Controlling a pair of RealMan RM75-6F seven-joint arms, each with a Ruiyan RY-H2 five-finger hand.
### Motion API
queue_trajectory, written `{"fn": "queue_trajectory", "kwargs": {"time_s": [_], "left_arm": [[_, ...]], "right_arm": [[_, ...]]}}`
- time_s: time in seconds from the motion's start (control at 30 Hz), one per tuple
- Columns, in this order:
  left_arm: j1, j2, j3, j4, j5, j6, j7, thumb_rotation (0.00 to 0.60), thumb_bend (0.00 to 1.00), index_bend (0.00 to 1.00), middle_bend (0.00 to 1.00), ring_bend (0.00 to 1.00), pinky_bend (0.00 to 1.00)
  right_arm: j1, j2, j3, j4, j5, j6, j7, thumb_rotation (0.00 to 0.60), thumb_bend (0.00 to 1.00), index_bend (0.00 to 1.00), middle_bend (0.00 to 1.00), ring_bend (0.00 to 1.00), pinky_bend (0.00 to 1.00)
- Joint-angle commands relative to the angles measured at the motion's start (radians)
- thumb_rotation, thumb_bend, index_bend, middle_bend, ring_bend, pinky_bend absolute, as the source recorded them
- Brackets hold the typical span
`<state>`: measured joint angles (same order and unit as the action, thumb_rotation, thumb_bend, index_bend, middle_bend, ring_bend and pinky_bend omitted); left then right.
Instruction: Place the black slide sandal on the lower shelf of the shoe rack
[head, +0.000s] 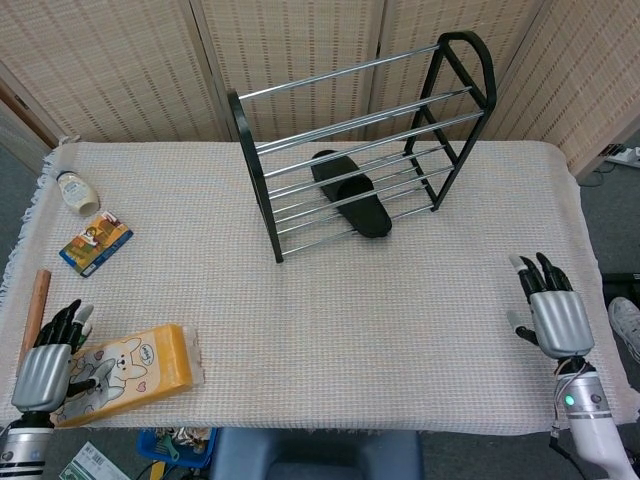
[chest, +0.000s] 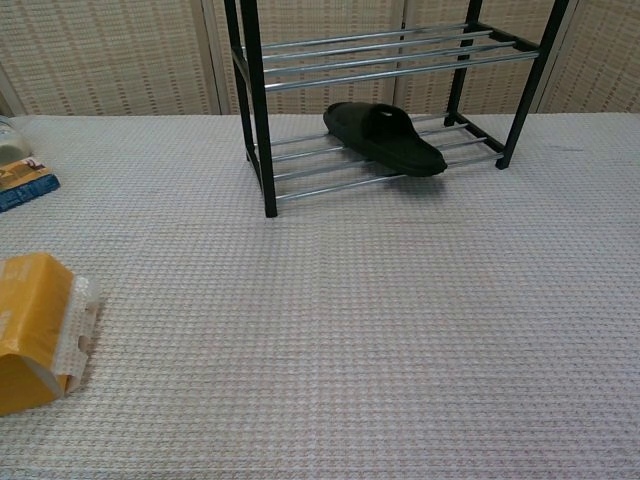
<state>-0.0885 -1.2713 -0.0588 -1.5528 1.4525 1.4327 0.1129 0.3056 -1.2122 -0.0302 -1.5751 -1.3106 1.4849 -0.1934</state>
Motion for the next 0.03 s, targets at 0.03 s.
{"fn": "queue_trajectory", "kwargs": {"time_s": [0.03], "left_arm": [[-0.006,-0.004,-0.004,-0.004,-0.001,0.001,0.011,0.6,0.24,0.09,0.0,0.0,0.17]], "right_arm": [[-0.054,0.006,-0.022,0.018,-0.034,0.041,0.033,0.6,0.33,0.0,0.11,0.03,0.13]]}}
